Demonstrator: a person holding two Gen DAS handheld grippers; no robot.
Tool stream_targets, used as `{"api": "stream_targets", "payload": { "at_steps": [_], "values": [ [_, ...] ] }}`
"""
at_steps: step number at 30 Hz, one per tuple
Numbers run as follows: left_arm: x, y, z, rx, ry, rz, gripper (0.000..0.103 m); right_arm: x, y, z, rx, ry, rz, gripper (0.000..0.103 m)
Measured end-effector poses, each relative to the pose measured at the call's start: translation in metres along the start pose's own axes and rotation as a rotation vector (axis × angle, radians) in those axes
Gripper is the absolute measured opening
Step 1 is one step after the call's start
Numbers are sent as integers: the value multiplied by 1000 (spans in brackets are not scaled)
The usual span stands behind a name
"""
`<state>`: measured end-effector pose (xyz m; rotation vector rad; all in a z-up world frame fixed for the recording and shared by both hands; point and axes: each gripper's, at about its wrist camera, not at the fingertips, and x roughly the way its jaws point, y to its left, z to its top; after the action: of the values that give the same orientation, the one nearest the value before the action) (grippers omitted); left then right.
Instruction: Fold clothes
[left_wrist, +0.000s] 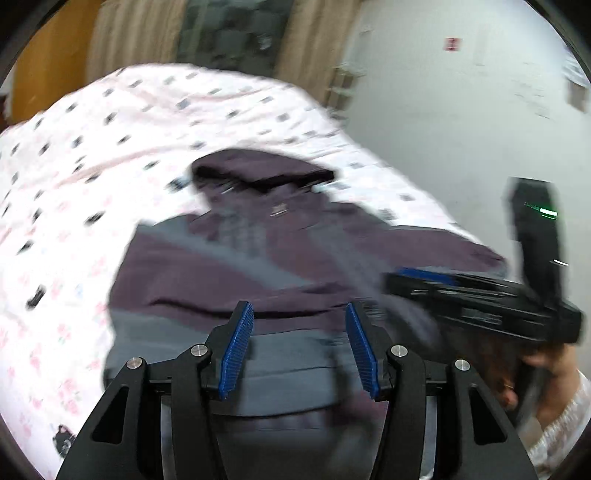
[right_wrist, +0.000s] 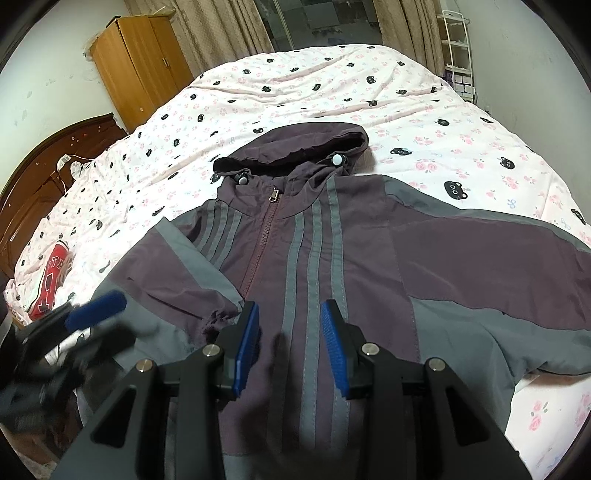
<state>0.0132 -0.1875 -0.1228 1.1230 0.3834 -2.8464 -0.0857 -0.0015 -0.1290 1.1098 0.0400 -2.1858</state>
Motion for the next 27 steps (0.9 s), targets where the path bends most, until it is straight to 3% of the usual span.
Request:
{"api": "stream_targets", "payload": {
  "at_steps": [4, 14, 18, 21, 27],
  "values": [
    [20, 0, -7, 25, 54, 52, 47, 1, 2, -1, -10, 4, 3, 37],
    [32, -15, -19, 94, 93, 69, 49, -1, 0, -3, -9, 5, 0, 37],
    [23, -18, -14, 82, 83, 81, 65, -6, -2, -1, 0, -2, 1, 37],
    [18, -22, -11, 88, 73, 88, 70, -17, -6, 0, 14, -17, 4, 50],
    [13, -34, -3, 104, 57, 90, 72, -40, -19, 0, 33, -36, -4, 54]
  ]
}}
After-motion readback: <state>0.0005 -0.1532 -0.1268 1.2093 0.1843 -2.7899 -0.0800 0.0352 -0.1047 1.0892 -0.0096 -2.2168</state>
